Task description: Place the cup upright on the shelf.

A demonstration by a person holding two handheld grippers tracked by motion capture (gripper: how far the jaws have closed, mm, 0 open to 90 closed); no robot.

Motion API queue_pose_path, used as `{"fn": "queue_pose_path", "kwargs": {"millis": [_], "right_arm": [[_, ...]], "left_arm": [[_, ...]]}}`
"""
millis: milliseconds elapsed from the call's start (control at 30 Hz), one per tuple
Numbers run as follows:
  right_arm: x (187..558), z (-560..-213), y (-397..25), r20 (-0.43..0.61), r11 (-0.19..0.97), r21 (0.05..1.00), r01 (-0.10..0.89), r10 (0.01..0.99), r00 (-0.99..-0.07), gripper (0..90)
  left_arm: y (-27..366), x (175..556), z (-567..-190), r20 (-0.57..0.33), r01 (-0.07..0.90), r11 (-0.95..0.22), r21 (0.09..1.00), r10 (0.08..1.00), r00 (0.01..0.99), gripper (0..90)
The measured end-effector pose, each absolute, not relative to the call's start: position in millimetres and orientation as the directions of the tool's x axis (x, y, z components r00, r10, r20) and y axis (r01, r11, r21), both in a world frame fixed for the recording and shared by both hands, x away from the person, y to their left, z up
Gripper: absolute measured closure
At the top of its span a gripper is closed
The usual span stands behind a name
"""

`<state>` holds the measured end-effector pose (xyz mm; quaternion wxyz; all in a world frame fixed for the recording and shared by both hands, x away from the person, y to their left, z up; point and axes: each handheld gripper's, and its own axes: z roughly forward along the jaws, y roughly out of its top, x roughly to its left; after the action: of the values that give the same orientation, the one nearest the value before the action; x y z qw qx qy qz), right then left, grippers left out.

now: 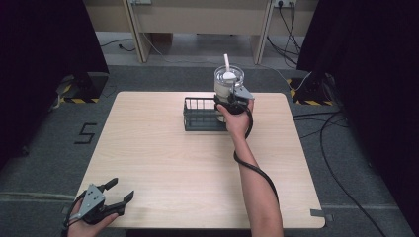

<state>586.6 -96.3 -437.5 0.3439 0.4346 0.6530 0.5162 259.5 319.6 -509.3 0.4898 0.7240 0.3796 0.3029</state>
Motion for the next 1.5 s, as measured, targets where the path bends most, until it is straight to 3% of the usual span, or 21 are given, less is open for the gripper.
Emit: {"fn": "queue_pose_path", "kwargs": {"millis": [300, 667, 1500], "right_arm": [[586.1, -443.6, -93.8, 0.049, 0.025, 0.976, 0.215, 0.941, -0.333, 0.4], [573.8, -437.0, -91.2, 0.033, 0.036, 0.978, 0.207, 0.947, -0.321, 8.2], [558.1, -435.7, -93.3, 0.068, -0.005, 0.979, 0.205, 0.951, -0.301, 8.3]], "left_arm": [[320.1, 259.5, -509.2, 0.068, 0.253, -0.233, 0.939, 0.846, 0.528, 25.0], [320.3, 258.9, -508.6, 0.074, 0.247, -0.236, 0.940, 0.846, 0.527, 25.0], [320.4, 258.1, -507.8, 0.082, 0.241, -0.242, 0.940, 0.845, 0.528, 25.0]]}}
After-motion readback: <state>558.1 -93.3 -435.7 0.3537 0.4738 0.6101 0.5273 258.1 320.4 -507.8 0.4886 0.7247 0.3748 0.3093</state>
